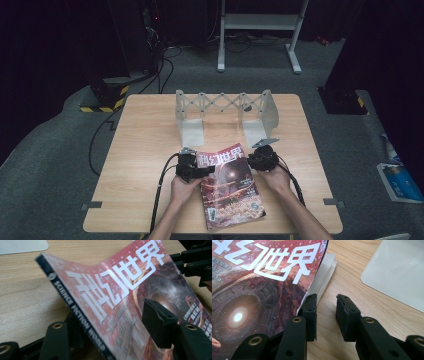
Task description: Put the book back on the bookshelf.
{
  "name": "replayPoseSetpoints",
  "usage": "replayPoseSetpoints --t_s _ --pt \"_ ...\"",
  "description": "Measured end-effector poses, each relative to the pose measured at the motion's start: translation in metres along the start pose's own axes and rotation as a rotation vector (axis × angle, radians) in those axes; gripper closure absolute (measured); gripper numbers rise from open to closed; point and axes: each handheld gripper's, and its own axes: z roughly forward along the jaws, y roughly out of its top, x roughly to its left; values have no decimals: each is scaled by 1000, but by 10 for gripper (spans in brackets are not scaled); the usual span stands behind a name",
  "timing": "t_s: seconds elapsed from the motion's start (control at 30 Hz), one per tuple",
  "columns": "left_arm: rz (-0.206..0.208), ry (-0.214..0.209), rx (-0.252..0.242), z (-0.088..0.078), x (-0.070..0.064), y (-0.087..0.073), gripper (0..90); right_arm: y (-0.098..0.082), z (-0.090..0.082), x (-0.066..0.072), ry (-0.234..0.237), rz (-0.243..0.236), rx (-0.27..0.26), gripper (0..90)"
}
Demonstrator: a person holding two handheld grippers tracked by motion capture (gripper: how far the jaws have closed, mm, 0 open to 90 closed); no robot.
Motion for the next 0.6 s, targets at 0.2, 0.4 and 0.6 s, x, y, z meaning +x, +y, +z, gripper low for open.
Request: replayPoseSetpoints --t_s 0.2,0.4,0.6 --pt "-1 -5 3 0 0 0 398 3 4 7 19 -16 -11 694" --pt "17 8 8 -1 -1 0 420 3 5 7 29 -13 -16 697" --pt "13 0 12 -1 0 0 432 3 5 7 37 -15 -20 703"
